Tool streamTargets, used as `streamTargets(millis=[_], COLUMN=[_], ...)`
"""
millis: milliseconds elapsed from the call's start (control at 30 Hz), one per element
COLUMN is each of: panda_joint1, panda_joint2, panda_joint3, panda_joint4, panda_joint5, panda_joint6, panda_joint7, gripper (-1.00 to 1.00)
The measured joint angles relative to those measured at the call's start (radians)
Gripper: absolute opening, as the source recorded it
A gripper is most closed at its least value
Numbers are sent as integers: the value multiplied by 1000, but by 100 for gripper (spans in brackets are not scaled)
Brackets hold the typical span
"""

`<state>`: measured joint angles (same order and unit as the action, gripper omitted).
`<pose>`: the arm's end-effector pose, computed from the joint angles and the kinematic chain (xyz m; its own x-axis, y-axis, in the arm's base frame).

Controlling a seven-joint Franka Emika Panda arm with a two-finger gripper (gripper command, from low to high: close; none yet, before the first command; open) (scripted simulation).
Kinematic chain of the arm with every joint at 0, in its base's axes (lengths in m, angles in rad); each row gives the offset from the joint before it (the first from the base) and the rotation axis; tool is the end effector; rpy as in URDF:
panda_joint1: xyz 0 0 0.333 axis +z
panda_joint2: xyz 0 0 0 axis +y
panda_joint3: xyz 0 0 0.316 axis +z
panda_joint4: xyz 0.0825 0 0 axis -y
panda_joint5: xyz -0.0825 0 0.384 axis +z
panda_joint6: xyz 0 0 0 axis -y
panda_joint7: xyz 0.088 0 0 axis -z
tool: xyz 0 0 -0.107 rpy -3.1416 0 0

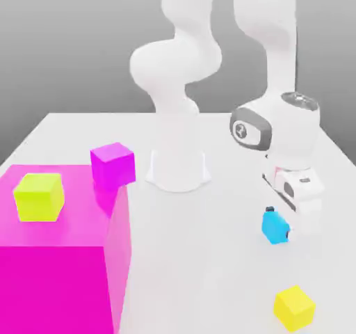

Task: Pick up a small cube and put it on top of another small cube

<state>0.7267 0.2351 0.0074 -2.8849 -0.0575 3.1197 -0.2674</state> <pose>0.2433 0.2266 0.1319 0.4899 0.8718 -0.0001 0.8718 -0.4899 -0.0005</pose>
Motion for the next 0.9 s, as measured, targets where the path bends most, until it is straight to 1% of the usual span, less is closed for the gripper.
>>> streamTargets(millis=[167,300,433,533,900], panda_joint1=[2,-22,-19,-63,-201], panda_joint2=[0,-122,-260,-249,-84], panda_joint3=[-2,28,34,9,-88], panda_joint4=[0,-21,-42,37,431], panda_joint5=[-3,24,60,63,85], panda_joint6=[-2,-102,-220,-289,-518], panda_joint7=[3,-18,-42,4,213], gripper=[-100,-100,-100,-100,-100])
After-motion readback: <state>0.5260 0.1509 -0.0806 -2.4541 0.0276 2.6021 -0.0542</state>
